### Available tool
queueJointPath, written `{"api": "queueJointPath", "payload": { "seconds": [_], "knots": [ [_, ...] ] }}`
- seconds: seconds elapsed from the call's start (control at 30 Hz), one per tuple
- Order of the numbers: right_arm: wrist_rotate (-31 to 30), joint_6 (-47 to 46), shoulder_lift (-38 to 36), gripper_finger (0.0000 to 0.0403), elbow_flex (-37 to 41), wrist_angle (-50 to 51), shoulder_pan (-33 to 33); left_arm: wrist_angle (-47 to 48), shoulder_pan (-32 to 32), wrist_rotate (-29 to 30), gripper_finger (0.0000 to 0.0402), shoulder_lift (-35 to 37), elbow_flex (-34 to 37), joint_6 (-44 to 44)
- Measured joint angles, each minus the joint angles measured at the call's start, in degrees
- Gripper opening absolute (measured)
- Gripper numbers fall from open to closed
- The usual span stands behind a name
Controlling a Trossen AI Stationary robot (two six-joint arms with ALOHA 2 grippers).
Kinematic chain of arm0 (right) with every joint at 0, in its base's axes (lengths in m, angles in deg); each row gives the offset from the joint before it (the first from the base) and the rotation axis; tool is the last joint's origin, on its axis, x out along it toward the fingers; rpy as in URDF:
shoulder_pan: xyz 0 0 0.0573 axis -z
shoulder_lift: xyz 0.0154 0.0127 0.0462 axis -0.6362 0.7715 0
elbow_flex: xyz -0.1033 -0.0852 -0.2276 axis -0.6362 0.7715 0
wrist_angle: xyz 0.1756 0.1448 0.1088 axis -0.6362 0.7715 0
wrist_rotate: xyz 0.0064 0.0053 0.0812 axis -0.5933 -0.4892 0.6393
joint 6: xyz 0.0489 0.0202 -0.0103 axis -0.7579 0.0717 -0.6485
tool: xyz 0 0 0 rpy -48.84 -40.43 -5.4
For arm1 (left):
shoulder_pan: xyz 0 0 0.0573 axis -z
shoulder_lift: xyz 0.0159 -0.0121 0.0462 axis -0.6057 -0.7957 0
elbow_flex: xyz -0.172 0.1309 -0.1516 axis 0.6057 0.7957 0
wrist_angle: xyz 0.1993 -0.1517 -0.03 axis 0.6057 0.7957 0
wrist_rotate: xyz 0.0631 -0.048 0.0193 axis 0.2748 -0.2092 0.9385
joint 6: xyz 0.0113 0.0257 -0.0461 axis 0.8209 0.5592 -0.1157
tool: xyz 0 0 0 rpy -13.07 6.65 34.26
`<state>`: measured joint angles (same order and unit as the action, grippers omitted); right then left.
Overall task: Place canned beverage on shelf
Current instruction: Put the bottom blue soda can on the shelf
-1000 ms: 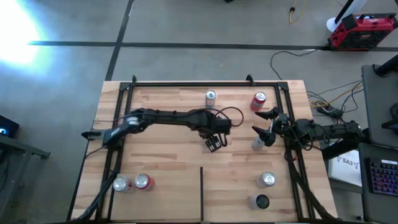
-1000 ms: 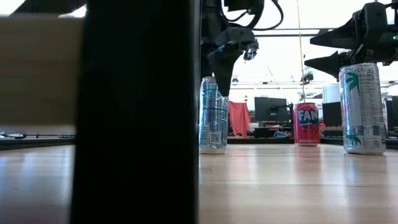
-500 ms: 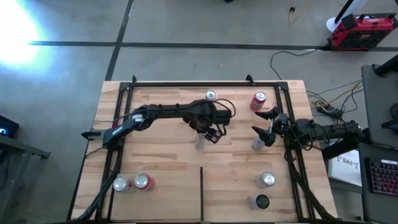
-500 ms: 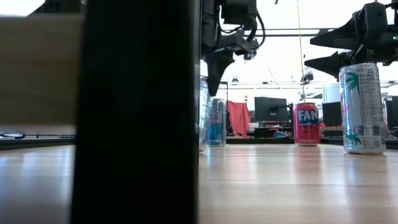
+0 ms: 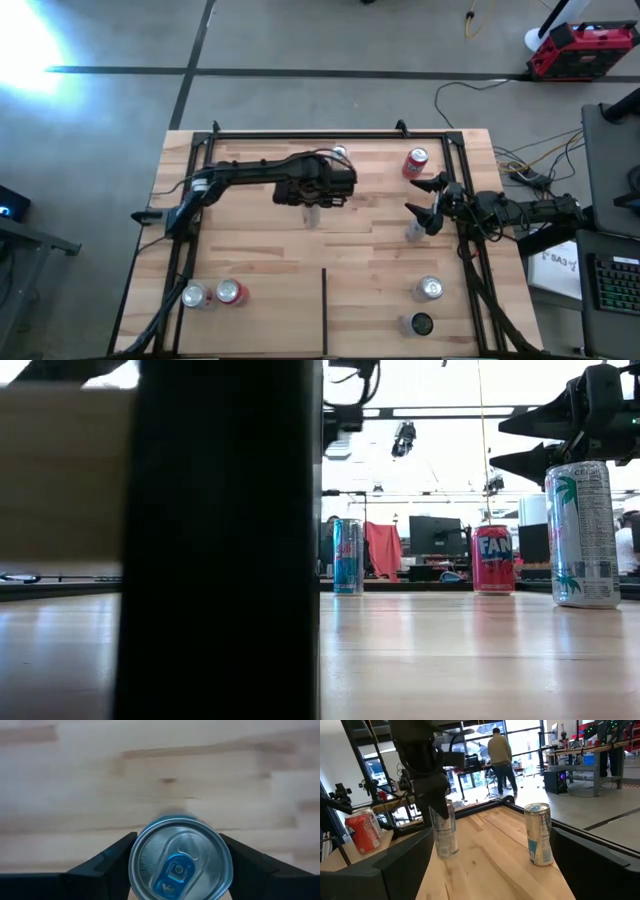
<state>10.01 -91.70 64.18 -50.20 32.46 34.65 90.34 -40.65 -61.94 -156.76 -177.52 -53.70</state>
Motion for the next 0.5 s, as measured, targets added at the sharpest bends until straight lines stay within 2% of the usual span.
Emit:
{"api": "queueJointPath", "payload": {
  "seconds": [0.27, 0.5],
  "knots": [
    [0.0, 0.0, 0.0, 0.0382, 0.0, 0.0, 0.0, -1.2, 2.2, -0.1, 0.0234, 13.0, 20.5, -21.7],
    [0.0, -0.1, 0.0, 0.0382, 0.0, 0.0, 0.0, -6.7, 5.1, -0.5, 0.0235, 20.5, 31.1, -44.9]
  ]
}}
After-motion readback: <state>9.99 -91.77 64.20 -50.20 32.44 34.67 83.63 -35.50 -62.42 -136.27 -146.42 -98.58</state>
